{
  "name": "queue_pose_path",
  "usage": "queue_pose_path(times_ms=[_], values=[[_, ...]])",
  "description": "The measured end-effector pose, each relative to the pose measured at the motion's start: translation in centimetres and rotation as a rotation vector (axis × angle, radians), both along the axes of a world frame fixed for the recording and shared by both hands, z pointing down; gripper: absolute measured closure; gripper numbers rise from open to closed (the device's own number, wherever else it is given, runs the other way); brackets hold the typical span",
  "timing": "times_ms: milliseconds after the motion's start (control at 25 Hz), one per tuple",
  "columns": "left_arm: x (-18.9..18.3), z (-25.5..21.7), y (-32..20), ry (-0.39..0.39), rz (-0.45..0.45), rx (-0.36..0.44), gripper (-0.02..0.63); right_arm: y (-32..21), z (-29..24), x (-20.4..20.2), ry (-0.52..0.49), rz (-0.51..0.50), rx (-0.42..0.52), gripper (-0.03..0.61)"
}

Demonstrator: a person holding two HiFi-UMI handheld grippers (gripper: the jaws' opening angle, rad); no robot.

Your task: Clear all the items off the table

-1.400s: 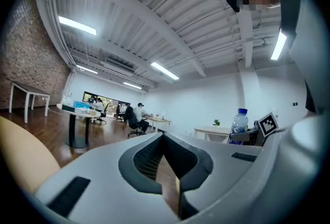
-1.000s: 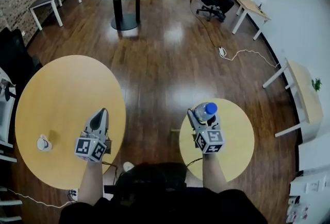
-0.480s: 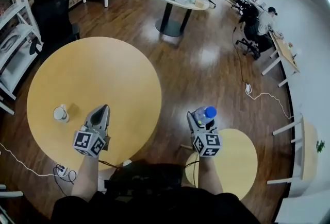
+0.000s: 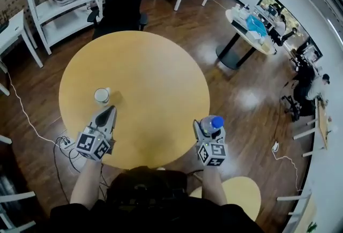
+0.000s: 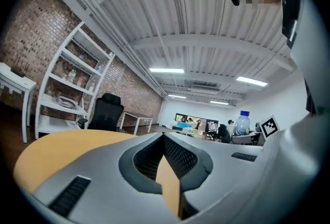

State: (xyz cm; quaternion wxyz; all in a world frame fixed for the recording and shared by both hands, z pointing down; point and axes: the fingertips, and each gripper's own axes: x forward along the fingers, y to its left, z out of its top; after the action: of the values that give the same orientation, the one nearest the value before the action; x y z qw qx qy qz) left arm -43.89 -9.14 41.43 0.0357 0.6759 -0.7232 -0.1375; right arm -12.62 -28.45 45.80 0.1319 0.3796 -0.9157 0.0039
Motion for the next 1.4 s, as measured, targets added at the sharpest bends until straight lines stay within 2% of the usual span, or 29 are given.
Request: queue_pose_path(times_ms=[200, 400, 760, 1200, 1400], values=[[-3.5, 2.7, 3.8, 0.009, -0.124, -0.064, 0.612, -0.3, 2.1, -5.6, -0.008, -0.104, -0.042, 0.201], [-5.0, 3.2, 3.5, 0.004, -0.214, -0.108, 0.612, -2.8, 4.1, -7.9, 0.011, -0.170, -0.086, 0.201], [-4.3, 5.9, -0.3, 0.038, -0.178, -0.202, 0.612, -5.9, 7.2, -11.2, 0.016, -0.218, -0.163, 0.201], [-2.6, 10.5, -3.6, 0.097, -0.118, -0.342, 0.612, -7.4, 13.7, -11.1, 0.089, -0.240, -0.295, 0.201], [-1.9, 11.8, -5.3, 0.113, -0.112, -0.367, 0.612, -9.1, 14.8, -12.1, 0.084, -0.259, -0.297, 0.201]])
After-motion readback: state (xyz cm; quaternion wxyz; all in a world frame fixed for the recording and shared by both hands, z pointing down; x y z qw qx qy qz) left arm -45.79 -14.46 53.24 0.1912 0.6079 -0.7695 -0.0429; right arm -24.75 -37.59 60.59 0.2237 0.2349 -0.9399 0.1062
